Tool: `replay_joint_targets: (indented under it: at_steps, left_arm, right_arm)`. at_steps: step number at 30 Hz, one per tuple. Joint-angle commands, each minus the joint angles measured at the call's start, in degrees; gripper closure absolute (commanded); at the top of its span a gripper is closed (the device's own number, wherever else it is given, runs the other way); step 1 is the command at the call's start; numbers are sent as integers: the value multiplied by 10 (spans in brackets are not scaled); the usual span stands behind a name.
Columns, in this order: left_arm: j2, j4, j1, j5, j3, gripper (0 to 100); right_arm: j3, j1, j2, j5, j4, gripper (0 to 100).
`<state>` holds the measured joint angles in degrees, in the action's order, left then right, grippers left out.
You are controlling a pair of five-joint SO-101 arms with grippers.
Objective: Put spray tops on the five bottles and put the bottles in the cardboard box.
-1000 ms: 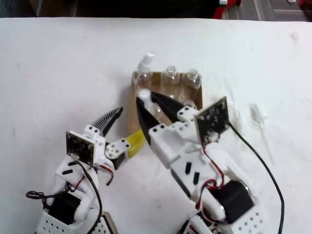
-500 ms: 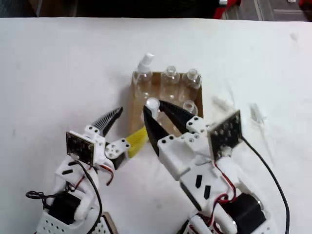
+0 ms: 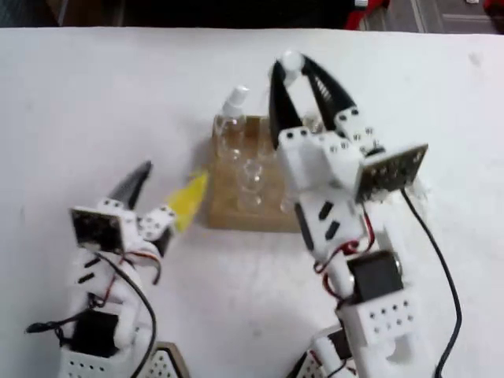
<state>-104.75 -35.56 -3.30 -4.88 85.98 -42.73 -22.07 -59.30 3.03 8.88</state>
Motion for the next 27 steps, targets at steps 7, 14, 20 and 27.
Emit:
replay_joint_targets:
  at_steps: [7,14,20,27]
  left_arm:
    - [-5,147,78,-51,57,762]
    - [-5,150,88,-2,55,943]
    - [-5,150,87,5,55,958]
    - [-5,150,87,5,55,956]
  right_arm:
    - [25,43,111,13,-104,983]
    - [25,66,171,11,-129,983]
    - [23,65,175,10,-129,983]
    - [21,66,176,10,-130,983]
